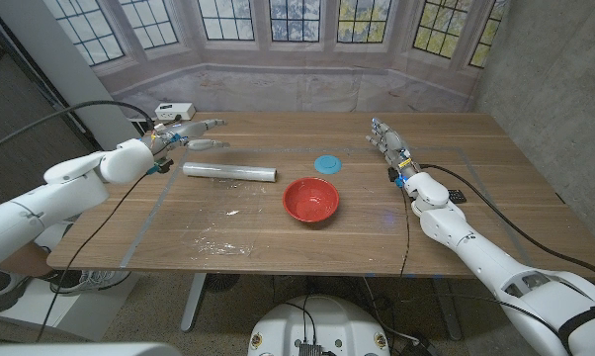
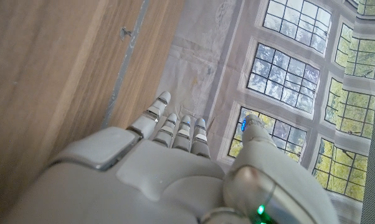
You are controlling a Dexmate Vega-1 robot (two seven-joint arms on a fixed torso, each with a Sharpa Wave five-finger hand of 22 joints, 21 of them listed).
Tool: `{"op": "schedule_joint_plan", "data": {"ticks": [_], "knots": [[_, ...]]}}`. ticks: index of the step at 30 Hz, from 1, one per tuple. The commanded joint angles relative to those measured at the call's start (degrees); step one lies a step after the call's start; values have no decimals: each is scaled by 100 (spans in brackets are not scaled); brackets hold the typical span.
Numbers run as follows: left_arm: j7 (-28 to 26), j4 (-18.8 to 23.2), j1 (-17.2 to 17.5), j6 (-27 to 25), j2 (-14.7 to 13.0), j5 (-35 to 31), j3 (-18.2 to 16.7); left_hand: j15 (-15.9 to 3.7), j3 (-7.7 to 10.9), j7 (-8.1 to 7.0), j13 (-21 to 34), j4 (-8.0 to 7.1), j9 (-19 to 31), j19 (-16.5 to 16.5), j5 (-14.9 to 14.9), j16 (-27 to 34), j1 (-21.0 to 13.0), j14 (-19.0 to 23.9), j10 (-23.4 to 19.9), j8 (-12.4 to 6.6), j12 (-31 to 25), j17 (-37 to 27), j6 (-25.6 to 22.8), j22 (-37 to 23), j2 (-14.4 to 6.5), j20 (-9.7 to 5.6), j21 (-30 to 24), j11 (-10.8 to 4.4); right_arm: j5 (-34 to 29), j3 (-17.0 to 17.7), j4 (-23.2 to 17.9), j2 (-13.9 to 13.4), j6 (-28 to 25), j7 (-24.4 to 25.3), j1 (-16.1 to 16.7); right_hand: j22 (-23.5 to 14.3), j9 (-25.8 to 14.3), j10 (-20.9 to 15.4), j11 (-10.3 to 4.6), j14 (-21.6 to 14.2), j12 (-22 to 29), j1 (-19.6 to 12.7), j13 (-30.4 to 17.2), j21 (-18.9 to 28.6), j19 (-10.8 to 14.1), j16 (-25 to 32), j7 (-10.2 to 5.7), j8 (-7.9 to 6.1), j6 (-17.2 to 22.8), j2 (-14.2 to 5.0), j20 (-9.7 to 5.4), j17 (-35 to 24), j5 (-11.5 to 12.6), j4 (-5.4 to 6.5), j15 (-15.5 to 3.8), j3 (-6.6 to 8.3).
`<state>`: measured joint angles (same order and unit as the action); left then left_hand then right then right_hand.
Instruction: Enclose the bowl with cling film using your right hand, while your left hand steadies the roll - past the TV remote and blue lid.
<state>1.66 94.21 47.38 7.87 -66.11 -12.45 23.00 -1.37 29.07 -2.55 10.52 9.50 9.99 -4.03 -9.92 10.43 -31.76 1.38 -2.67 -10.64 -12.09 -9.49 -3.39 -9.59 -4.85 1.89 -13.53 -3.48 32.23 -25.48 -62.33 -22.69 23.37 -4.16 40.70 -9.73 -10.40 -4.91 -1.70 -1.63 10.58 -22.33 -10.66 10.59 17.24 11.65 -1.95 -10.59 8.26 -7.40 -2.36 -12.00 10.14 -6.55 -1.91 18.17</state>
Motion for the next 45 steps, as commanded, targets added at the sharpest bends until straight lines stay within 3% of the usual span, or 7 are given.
{"op": "schedule_joint_plan", "data": {"ticks": [1, 8, 10, 26, 32, 45], "knots": [[446, 67, -160, -122, -326, -588, 64, -76, -7, -23, 34, 95, 15, -102, -66, 64, -186, 236, -116, -68, -45, -19, -149, -16, 179, 65, 76, -86, -71, -54, 62, 74, -35, 80, -75, -10, -12, 23, -19, 25, -9, 48, -3, -2, -19, -7, 18, 11, -38, -17, 5, 8, 3, 9, -201, -8], [646, -39, -369, -172, -306, -948, 209, -65, -33, -46, 45, 122, 18, -167, -102, 89, -390, 423, -259, -94, -84, -29, -238, -21, 351, 114, 110, -100, -86, -83, 107, 85, -115, 84, -124, -11, -13, 22, -10, 40, -3, 49, -4, 2, -25, -11, 3, 6, -41, -23, 26, 13, 8, 7, -189, -12], [776, -72, -438, -207, -287, -961, 242, -135, -48, -32, 54, 112, 21, -199, -142, 130, -599, 666, -430, -120, -131, -38, -355, -25, 480, 120, 146, -87, -95, -87, 118, 89, -128, 99, -136, -11, -13, 24, -9, 43, -2, 48, -4, 3, -26, -12, -2, 4, -40, -24, 28, 14, 9, 5, -192, -13], [1083, -169, -690, -432, -249, -1470, 473, -89, -113, 52, 69, 94, 28, -298, -206, 141, -932, 956, -652, -139, -165, -49, -548, -28, 736, 141, 181, -46, -134, -124, 412, 181, -140, 76, -350, -12, -15, 40, -10, 48, 4, 37, -6, 10, -37, -11, -11, -4, -45, -31, 48, 27, 16, -10, -199, -17], [1130, -208, -755, -446, -221, -1594, 542, -254, -203, -14, 76, 38, 35, -333, -250, 178, -1107, 1285, -943, -207, -225, -51, -926, -35, 889, 163, 208, -127, -171, -143, 507, 224, -100, 94, -411, -12, -16, 45, -9, 52, 5, 33, -7, 10, -45, -12, -11, -4, -52, -35, 67, 30, 18, -14, -199, -17], [1289, -213, -858, -453, -185, -1841, 675, -269, -262, -45, 76, 13, 37, -377, -271, 143, -1187, 1341, -1121, -204, -252, -47, -1074, -37, 951, 151, 210, -173, -195, -123, 515, 190, -17, 63, -464, -13, -17, 50, -7, 59, 12, 24, -8, -1, -106, -12, -21, -9, -60, -36, 84, 41, 21, -28, -201, -24]]}}
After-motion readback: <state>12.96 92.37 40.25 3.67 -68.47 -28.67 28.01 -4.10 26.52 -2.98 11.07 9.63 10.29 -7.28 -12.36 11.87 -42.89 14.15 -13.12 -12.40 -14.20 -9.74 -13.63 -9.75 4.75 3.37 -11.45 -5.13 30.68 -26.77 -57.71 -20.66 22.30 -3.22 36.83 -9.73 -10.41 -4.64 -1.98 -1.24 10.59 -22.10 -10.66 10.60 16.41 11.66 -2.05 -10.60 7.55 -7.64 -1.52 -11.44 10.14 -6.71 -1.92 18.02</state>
